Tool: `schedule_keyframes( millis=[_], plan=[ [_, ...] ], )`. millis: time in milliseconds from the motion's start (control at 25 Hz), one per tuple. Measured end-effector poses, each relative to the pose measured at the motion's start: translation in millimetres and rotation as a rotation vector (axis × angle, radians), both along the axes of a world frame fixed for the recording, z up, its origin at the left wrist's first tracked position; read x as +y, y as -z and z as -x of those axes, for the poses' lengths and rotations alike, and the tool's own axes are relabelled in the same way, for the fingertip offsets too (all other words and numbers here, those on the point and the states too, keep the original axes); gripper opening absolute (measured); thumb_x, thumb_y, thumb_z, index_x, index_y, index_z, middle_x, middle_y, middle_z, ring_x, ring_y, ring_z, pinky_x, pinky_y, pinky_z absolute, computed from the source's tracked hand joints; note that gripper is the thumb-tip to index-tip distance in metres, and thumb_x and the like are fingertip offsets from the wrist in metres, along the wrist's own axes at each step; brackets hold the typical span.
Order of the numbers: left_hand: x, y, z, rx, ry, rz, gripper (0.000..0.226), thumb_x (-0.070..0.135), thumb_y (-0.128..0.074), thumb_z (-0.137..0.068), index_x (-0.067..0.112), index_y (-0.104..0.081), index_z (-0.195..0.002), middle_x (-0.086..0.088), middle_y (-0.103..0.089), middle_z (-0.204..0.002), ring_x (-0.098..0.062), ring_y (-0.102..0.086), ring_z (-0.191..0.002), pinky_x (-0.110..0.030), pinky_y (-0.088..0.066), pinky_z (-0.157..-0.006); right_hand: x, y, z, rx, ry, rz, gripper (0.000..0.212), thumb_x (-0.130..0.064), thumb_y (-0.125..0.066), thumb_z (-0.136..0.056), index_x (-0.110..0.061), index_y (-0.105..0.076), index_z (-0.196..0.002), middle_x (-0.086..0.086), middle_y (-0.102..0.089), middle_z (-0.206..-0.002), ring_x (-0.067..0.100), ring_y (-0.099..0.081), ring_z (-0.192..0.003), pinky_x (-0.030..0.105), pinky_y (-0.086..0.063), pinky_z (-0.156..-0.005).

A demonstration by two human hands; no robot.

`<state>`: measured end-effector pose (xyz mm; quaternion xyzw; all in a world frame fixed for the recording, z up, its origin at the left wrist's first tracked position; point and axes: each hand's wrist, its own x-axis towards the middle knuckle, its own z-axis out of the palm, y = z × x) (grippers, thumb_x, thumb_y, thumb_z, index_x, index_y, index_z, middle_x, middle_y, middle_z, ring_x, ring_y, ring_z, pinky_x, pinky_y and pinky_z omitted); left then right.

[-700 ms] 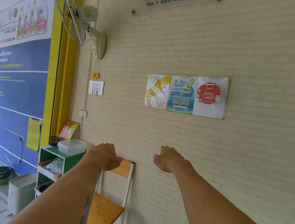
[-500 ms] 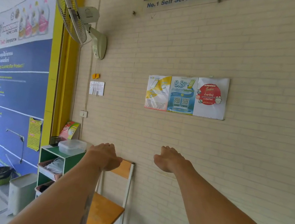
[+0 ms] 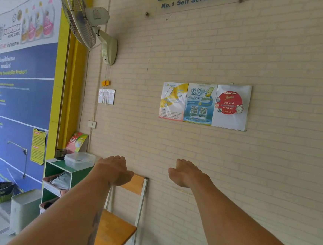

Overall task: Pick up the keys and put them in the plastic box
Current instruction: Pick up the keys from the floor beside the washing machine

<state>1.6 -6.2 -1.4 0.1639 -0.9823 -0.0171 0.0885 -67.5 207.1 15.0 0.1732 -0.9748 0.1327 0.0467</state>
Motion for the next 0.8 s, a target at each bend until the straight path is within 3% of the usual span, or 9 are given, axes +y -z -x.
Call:
schedule_keyframes(
  millis=[320,520,680,800],
  plan=[
    [3,2,1,-0.005,0.0,-0.043,0.074,0.056,-0.037,-0.093,0.012,-0.026,-0.151,-0.006,-0.032,-0.159,-0.026,-0.031,-0.144,-0.043,-0.025,-0.117,9,5,12,-0.036,0.01,0.092,0.068,-0.045,-0.033,-0.095,-0.013,-0.022,-0.154,0.008,-0.025,-0.161,0.03,-0.028,-0.144,0.045,-0.028,-0.112],
    [15,5,14,0.052,0.051,-0.202,0.074,0.05,-0.045,-0.093,0.013,-0.022,-0.153,-0.006,-0.03,-0.159,-0.027,-0.031,-0.145,-0.042,-0.028,-0.117,27,2,17,-0.079,-0.061,0.314,0.065,-0.042,-0.036,-0.098,-0.015,-0.021,-0.155,0.006,-0.023,-0.163,0.026,-0.025,-0.147,0.042,-0.025,-0.113],
    [49,13,31,0.19,0.128,-0.317,0.067,0.035,-0.051,-0.091,0.021,-0.027,-0.152,-0.004,-0.037,-0.156,-0.026,-0.036,-0.142,-0.04,-0.033,-0.113,58,5,27,-0.053,-0.094,0.536,0.063,-0.04,-0.049,-0.093,-0.02,-0.035,-0.151,0.005,-0.038,-0.155,0.024,-0.038,-0.139,0.037,-0.033,-0.109],
    [84,30,51,0.243,0.181,-0.414,0.056,0.029,-0.052,-0.088,0.022,-0.044,-0.144,0.0,-0.056,-0.14,-0.021,-0.053,-0.123,-0.028,-0.043,-0.095,99,12,36,-0.015,-0.083,0.595,0.057,-0.036,-0.057,-0.089,-0.023,-0.046,-0.143,0.003,-0.052,-0.139,0.02,-0.051,-0.123,0.035,-0.042,-0.103]
  ],
)
